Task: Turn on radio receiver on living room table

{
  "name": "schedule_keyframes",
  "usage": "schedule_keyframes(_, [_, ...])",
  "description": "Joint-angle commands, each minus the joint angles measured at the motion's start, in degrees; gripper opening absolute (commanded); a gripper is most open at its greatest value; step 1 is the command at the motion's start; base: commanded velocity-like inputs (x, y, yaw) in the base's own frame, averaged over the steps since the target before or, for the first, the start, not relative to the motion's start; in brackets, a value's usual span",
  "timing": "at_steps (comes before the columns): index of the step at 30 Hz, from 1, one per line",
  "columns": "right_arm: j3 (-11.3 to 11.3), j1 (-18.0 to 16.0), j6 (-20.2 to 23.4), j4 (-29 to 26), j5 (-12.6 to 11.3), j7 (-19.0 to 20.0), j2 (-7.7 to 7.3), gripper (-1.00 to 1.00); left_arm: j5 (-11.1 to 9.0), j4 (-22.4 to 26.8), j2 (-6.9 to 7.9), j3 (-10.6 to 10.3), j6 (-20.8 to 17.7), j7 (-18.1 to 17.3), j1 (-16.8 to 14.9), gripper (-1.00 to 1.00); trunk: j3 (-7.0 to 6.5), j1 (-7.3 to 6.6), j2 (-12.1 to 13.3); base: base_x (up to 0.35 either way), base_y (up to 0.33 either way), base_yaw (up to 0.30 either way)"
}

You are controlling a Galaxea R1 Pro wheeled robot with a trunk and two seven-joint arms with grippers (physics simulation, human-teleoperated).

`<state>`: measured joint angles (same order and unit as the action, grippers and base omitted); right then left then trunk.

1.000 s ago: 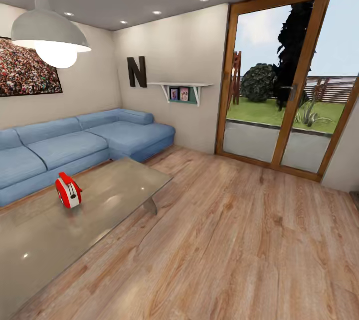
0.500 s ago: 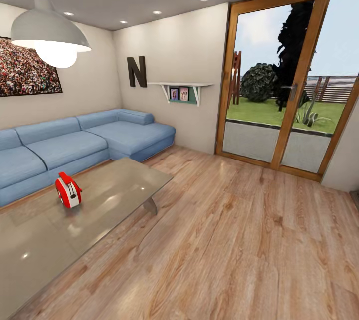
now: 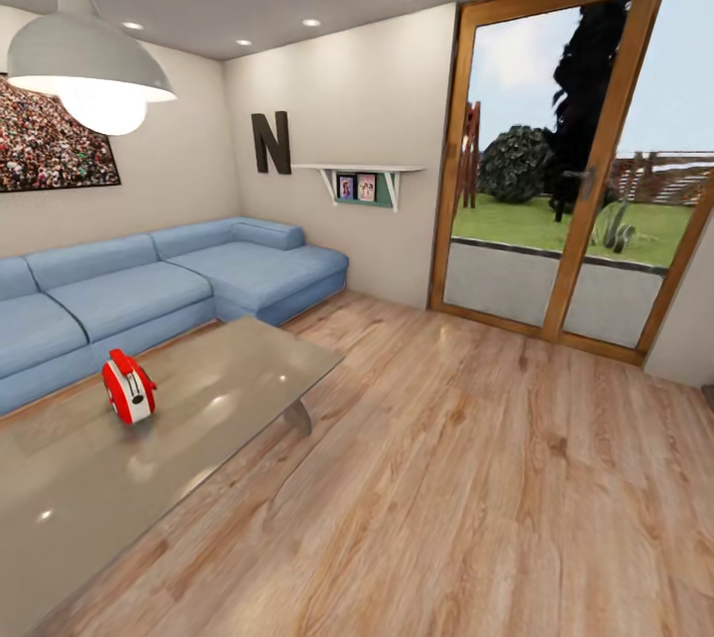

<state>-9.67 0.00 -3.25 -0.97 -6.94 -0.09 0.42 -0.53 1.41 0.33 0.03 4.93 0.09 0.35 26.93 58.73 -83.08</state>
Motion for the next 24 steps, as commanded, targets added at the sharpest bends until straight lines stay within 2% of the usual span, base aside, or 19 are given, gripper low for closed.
schedule_keyframes(1, [-0.3, 0.0, 0.0, 0.0, 0.0, 0.0, 0.01, 1.00, 0.0, 0.0, 0.00, 0.0, 0.0, 0.0, 0.0, 1.00, 0.00, 0.00, 0.0, 0.317, 0.000, 0.000])
schedule_keyframes(5, [-1.6, 0.0, -0.1, 0.0, 0.0, 0.0, 0.02, 1.00, 0.0, 0.0, 0.02, 0.0, 0.0, 0.0, 0.0, 1.00, 0.00, 0.00, 0.0, 0.320, 0.000, 0.108])
schedule_keyframes(6, [-10.1, 0.0, -0.1, 0.0, 0.0, 0.0, 0.02, 1.00, 0.0, 0.0, 0.02, -0.1, 0.0, 0.0, 0.0, 1.00, 0.00, 0.00, 0.0, 0.322, 0.000, 0.223])
schedule_keyframes(24, [-10.3, 0.0, -0.2, 0.0, 0.0, 0.0, 0.02, 1.00, 0.0, 0.0, 0.02, 0.0, 0.1, 0.0, 0.0, 1.00, 0.17, 0.00, 0.0, 0.300, 0.000, 0.264])
